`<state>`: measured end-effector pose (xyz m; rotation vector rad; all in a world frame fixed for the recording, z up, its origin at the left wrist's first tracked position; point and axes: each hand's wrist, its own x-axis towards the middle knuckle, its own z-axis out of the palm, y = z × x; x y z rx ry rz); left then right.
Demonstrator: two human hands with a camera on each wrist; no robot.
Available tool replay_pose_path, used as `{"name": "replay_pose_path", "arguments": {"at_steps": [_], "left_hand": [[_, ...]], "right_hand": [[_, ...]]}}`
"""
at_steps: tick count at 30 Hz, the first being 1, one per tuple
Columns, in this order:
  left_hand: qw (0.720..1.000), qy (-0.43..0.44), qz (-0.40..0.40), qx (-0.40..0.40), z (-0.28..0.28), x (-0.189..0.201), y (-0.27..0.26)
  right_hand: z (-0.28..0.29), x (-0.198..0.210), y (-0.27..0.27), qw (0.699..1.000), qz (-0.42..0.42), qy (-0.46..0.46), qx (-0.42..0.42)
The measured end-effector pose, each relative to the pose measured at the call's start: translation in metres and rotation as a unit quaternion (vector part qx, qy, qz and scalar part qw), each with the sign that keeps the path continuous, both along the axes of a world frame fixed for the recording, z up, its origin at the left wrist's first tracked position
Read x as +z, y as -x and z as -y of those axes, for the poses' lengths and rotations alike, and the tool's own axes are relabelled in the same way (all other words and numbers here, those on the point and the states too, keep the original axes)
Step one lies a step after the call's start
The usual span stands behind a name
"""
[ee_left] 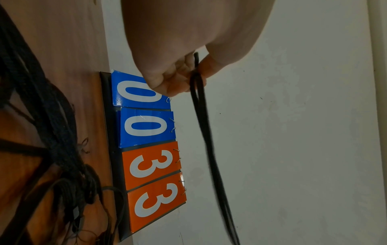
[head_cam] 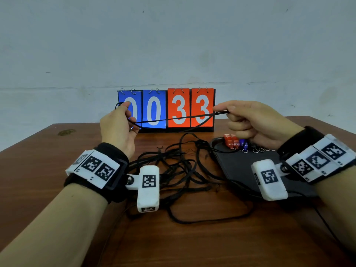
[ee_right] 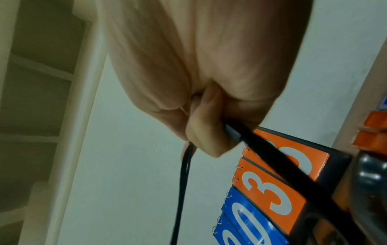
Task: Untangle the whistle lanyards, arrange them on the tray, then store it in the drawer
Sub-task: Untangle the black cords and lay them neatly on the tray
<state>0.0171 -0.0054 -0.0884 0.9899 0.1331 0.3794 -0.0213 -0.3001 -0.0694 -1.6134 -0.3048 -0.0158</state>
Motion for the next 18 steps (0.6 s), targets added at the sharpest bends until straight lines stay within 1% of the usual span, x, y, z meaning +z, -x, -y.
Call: {"name": "replay_pose_path", "arguments": {"at_steps": [3,5,8,10,12,14,16,18], "left_hand": [[1.0,0.006,0.005,0.004,-0.001,0.0,0.0],[1.0,0.0,0.006,0.001,-0.001,-0.001,0.001],[0.999,-0.028,0.013,-0.012,0.002,-0.001,0.003],[0.999,-0.046,0.017,-0.019,0.005,-0.002,0.006],[0.998,-0.057,0.019,-0.028,0.008,-0.003,0.007],[0.997,-0.067,0.016,-0.042,0.01,-0.004,0.008],[0.996,-0.064,0.013,-0.059,0.011,-0.004,0.009],[0.995,-0.048,0.013,-0.086,0.013,-0.003,0.011]], "right_hand": [[0.0,0.004,0.002,0.999,-0.015,-0.046,-0.014],[0.002,0.01,0.006,0.997,-0.039,-0.062,-0.002],[0.003,0.021,0.017,0.991,-0.09,-0.074,0.066],[-0.001,0.026,0.025,0.985,-0.104,-0.065,0.122],[-0.006,0.027,0.031,0.981,-0.104,-0.037,0.162],[-0.01,0.024,0.032,0.98,-0.093,-0.009,0.176],[-0.01,0.021,0.03,0.983,-0.066,-0.005,0.169],[-0.007,0.019,0.028,0.989,-0.038,-0.005,0.142]]}}
